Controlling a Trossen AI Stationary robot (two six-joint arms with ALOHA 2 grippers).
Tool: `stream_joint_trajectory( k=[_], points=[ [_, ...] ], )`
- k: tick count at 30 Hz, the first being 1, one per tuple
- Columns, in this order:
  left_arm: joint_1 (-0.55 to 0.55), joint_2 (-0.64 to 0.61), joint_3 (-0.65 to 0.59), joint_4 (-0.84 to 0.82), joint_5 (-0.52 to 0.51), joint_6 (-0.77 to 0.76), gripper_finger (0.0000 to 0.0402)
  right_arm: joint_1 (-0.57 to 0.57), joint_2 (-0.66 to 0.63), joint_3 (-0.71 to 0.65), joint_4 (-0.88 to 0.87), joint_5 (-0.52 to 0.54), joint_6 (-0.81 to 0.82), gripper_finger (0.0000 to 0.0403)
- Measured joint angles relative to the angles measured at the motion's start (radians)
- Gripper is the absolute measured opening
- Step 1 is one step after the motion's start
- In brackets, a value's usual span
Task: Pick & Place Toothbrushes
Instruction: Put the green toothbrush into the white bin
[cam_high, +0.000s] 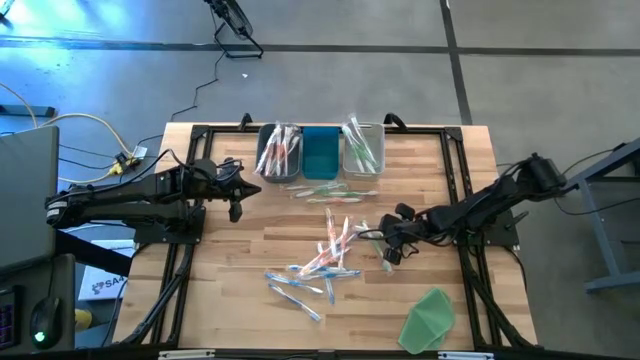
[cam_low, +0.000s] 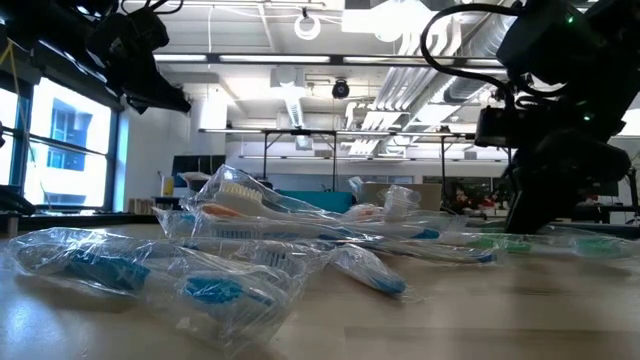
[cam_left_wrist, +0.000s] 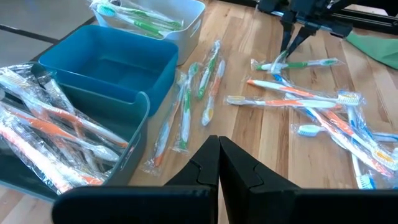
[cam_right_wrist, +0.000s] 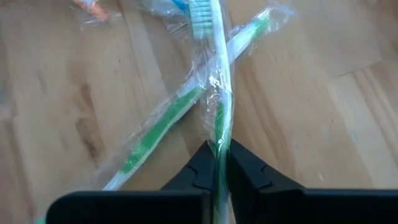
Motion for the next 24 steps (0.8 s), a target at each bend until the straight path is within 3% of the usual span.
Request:
stream_joint_trajectory(
  k=[4, 16, 24],
  points=[
    [0.000, 0.000, 0.000, 0.000, 0.000, 0.000, 0.0000, 0.000, -0.062, -0.002, -0.022, -0.025, -0.001, 0.0013],
    [0.000, 0.000, 0.000, 0.000, -0.001, 0.000, 0.0000, 0.000, -0.323, -0.002, -0.013, 0.075, -0.096, 0.0013],
    [0.000, 0.000, 0.000, 0.039, -0.002, 0.000, 0.0000, -0.051, -0.389, 0.000, 0.059, 0.134, -0.127, 0.0012]
  ],
)
